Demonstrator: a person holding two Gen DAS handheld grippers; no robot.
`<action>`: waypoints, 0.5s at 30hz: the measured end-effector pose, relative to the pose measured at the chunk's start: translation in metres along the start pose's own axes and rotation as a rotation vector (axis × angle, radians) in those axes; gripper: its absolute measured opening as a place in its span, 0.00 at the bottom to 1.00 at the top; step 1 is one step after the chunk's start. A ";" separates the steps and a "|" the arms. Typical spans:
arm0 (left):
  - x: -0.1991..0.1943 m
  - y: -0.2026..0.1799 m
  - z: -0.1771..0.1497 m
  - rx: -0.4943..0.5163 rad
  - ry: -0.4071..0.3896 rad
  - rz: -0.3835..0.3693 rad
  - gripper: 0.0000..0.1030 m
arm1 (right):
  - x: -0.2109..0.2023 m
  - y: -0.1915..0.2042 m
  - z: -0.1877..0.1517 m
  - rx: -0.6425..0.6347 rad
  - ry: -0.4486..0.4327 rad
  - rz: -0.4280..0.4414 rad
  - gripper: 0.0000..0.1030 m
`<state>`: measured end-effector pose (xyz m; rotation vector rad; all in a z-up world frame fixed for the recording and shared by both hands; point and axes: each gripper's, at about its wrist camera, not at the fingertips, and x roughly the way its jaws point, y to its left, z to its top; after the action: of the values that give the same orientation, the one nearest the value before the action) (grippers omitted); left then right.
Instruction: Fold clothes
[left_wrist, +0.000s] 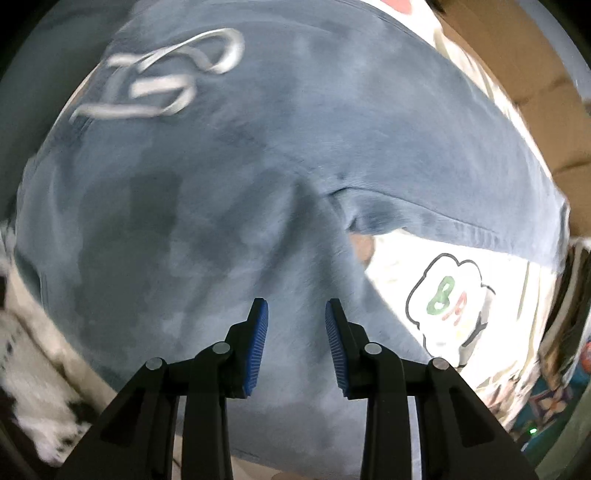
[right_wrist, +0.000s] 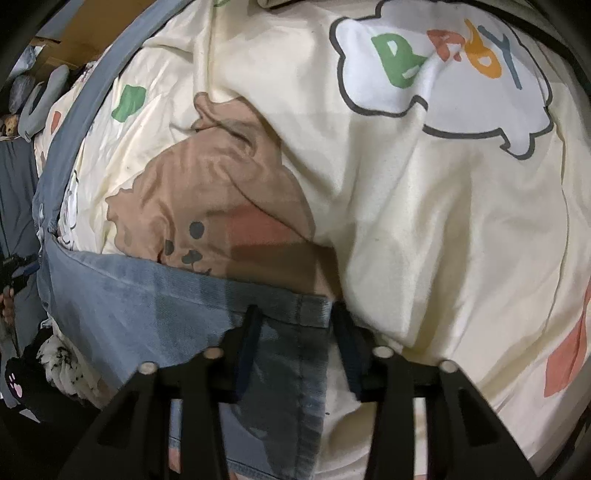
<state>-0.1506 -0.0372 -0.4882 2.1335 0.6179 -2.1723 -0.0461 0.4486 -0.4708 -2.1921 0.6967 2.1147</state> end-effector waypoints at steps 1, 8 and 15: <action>0.003 -0.008 0.006 0.019 0.002 0.014 0.31 | -0.001 0.000 0.000 0.000 0.000 -0.007 0.25; 0.023 -0.044 0.037 0.138 0.039 0.132 0.54 | -0.018 -0.001 0.000 0.001 -0.010 -0.001 0.15; 0.048 -0.076 0.056 0.274 0.087 0.264 0.65 | -0.046 0.009 -0.002 -0.021 -0.038 -0.007 0.13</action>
<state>-0.2292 0.0280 -0.5165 2.2910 0.0333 -2.1298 -0.0468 0.4538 -0.4240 -2.1552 0.6670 2.1644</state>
